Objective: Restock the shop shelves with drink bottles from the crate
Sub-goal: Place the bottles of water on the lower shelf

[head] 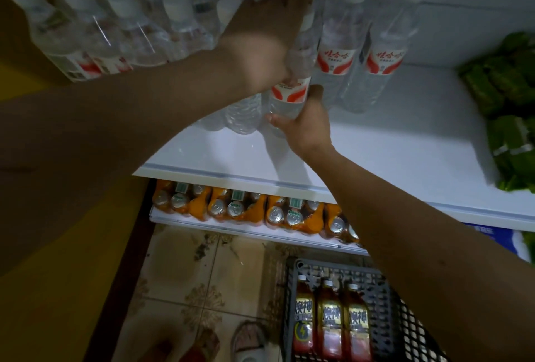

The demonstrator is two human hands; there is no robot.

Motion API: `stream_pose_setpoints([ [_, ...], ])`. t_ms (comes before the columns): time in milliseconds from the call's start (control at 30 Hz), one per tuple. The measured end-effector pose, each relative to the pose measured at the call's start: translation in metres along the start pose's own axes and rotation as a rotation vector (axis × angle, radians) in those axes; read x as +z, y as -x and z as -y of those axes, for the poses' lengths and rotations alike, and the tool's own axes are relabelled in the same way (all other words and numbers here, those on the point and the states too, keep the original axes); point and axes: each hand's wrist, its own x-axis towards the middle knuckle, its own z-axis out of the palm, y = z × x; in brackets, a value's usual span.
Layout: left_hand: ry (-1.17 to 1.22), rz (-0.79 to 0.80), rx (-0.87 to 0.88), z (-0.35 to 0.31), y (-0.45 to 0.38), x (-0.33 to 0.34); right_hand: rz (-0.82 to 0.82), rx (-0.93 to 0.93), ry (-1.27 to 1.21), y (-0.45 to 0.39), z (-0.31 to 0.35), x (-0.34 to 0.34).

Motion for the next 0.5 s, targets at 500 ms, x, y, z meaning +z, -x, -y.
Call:
stream_pose_setpoints([
  [500,-0.042,0.027,-0.181,-0.013,-0.005,0.019,0.013,0.061,0.102,0.029,-0.005,-0.026],
])
